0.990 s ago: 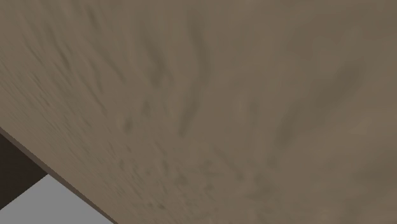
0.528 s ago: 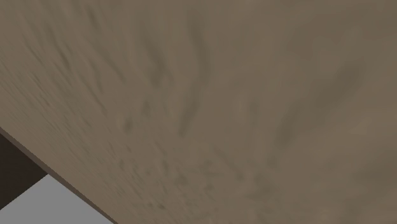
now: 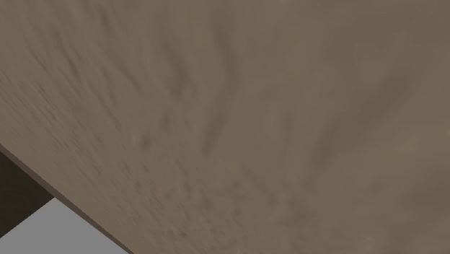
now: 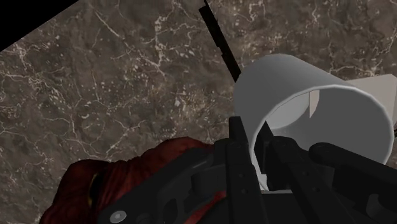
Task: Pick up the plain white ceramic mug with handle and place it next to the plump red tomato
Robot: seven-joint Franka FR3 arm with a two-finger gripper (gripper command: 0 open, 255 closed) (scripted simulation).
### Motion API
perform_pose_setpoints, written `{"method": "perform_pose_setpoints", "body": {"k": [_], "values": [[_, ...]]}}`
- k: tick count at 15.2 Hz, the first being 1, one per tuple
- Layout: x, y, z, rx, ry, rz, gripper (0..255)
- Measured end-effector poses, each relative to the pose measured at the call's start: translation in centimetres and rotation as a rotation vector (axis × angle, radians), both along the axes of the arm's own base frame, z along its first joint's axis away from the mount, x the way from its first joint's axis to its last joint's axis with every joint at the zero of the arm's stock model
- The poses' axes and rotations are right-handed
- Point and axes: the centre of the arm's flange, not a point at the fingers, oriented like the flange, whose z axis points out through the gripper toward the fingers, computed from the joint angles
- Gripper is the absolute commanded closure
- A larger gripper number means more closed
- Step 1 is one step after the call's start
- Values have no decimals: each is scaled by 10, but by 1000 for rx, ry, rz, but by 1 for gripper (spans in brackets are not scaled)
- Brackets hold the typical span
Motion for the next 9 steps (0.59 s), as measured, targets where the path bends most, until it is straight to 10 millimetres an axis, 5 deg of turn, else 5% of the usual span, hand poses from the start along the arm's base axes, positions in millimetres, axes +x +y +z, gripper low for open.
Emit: {"method": "perform_pose_setpoints", "body": {"k": [9], "values": [[-23, 115, -3, 0, 0, 0, 255]]}}
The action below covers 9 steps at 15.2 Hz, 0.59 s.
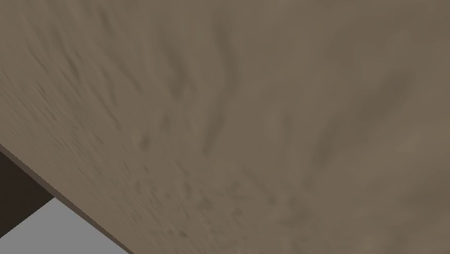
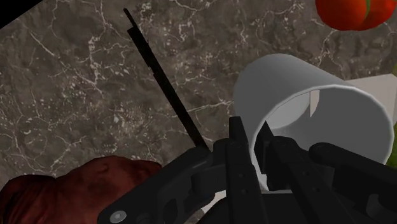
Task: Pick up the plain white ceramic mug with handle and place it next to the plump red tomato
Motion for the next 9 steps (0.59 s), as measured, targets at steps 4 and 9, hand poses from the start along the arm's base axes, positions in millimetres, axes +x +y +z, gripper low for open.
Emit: {"method": "perform_pose_setpoints", "body": {"k": [4, 9], "values": [[-9, 53, 0, 0, -1, 0, 255], [-11, 76, -16, -4, 1, -5, 255]]}}
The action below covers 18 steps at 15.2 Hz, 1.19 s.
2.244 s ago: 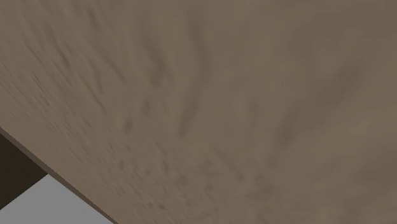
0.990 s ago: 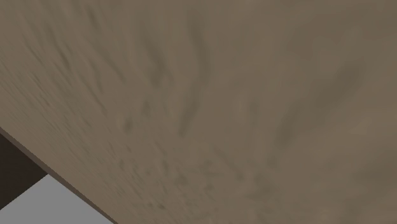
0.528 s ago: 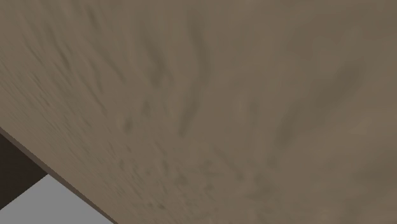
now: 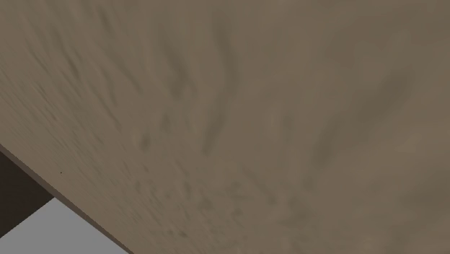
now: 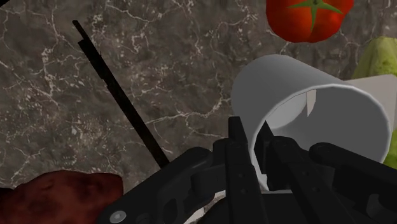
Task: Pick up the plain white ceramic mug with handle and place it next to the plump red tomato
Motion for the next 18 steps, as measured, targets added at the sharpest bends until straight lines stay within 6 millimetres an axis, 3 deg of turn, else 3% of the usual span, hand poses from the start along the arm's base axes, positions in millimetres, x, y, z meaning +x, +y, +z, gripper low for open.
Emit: {"method": "perform_pose_setpoints", "body": {"k": [18], "values": [[-1, 3, -95, 4, -1, 3, 255]]}}
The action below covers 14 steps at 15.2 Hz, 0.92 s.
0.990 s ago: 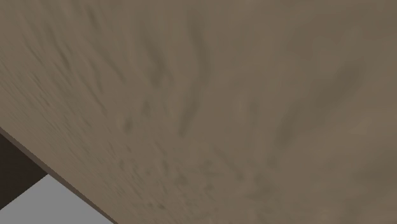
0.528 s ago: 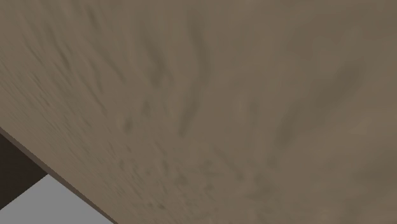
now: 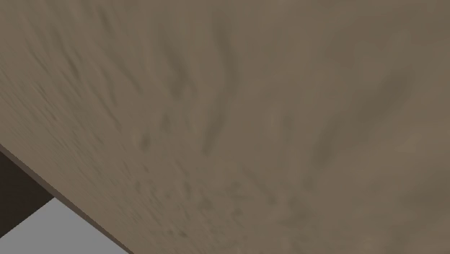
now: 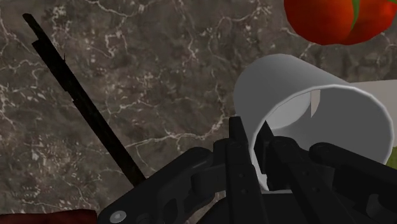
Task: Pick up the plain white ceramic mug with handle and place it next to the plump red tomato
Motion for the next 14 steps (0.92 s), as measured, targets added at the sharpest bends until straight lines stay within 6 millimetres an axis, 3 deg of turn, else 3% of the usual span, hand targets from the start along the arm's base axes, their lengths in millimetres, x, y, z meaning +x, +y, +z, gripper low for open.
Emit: {"method": "perform_pose_setpoints", "body": {"k": [9, 14], "values": [[0, 1, -49, 0, 0, 0, 255], [1, 1, -54, 1, 0, 1, 255]]}}
